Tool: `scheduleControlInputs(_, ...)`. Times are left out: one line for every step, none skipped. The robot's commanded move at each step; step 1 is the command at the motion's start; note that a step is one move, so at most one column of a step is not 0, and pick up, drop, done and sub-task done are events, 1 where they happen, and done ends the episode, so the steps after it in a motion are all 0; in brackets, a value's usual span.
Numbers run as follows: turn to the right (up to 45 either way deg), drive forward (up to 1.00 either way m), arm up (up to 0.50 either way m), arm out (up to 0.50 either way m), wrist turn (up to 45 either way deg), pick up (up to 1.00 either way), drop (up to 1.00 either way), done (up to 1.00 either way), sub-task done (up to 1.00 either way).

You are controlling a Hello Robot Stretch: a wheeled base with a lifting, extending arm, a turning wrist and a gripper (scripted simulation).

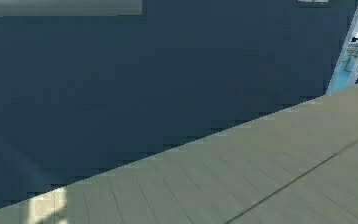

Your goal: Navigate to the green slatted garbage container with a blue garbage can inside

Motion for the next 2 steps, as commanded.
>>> scheduleControlInputs(-9.0, 0.0, 0.0, 0.0, 0.0, 0.0, 0.0, 0.0, 0.0)
scheduleControlInputs(0.0, 0.15, 0.0, 0.0, 0.0, 0.0, 0.0, 0.0, 0.0)
